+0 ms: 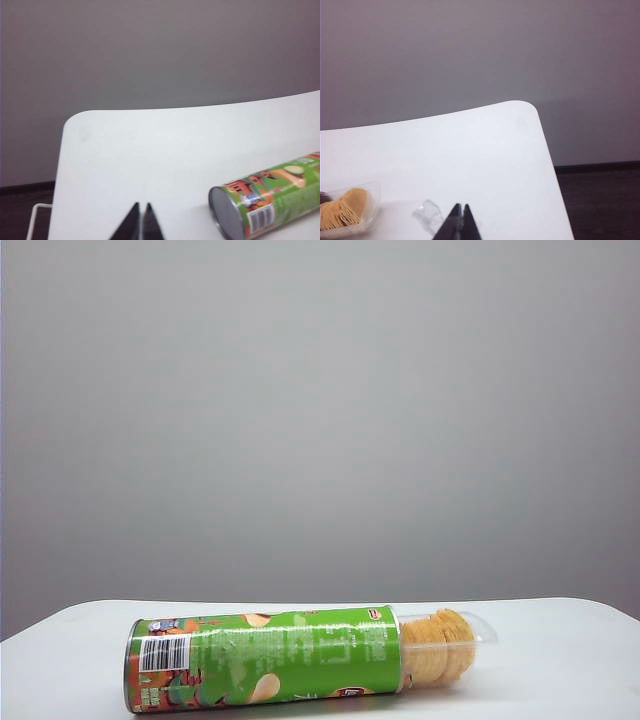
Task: Pick up the green tub of chips from the desk, pull out the transparent container with the chips inside partially, and then place the chips back on the desk.
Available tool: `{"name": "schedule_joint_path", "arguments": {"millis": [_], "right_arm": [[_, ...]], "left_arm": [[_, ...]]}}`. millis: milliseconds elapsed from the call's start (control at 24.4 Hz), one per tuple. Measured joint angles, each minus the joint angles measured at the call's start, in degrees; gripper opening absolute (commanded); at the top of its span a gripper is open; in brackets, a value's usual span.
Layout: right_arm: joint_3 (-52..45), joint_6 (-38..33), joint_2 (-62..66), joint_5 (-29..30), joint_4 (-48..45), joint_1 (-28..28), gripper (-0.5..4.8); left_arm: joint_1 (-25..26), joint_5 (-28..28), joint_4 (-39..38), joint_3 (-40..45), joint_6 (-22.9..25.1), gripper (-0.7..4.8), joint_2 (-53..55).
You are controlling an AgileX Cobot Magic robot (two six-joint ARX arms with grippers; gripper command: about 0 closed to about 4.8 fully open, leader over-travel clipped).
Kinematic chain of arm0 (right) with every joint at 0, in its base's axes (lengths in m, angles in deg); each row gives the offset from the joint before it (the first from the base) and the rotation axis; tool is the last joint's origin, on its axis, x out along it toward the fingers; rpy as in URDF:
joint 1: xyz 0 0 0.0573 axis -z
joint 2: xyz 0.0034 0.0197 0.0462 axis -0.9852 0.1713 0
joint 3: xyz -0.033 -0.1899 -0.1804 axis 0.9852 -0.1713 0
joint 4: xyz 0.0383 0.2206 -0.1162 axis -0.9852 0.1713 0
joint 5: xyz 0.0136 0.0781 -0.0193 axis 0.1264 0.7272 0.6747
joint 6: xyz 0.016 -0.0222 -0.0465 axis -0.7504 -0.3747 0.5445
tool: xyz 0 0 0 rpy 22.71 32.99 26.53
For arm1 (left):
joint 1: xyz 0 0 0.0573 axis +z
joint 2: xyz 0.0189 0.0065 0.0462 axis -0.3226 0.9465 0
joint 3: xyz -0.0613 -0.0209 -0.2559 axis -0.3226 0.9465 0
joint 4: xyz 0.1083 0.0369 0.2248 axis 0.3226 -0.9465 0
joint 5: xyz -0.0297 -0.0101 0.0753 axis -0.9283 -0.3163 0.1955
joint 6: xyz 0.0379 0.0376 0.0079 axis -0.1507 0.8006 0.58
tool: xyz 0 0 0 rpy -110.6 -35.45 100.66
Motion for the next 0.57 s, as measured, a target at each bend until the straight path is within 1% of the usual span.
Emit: {"name": "schedule_joint_path", "arguments": {"millis": [82,205,573], "right_arm": [[0.00,0.00,0.00,0.00,-0.02,0.00,-0.01],[0.00,0.00,0.00,0.00,-0.02,0.00,0.00],[0.00,0.00,0.00,0.02,-0.02,-0.02,0.00]], "left_arm": [[0.02,2.47,-0.20,-0.02,0.20,0.26,0.00],[0.02,4.55,-0.48,-0.04,0.22,0.26,0.00],[0.02,4.59,-0.52,-0.04,0.20,0.26,-0.04]]}}
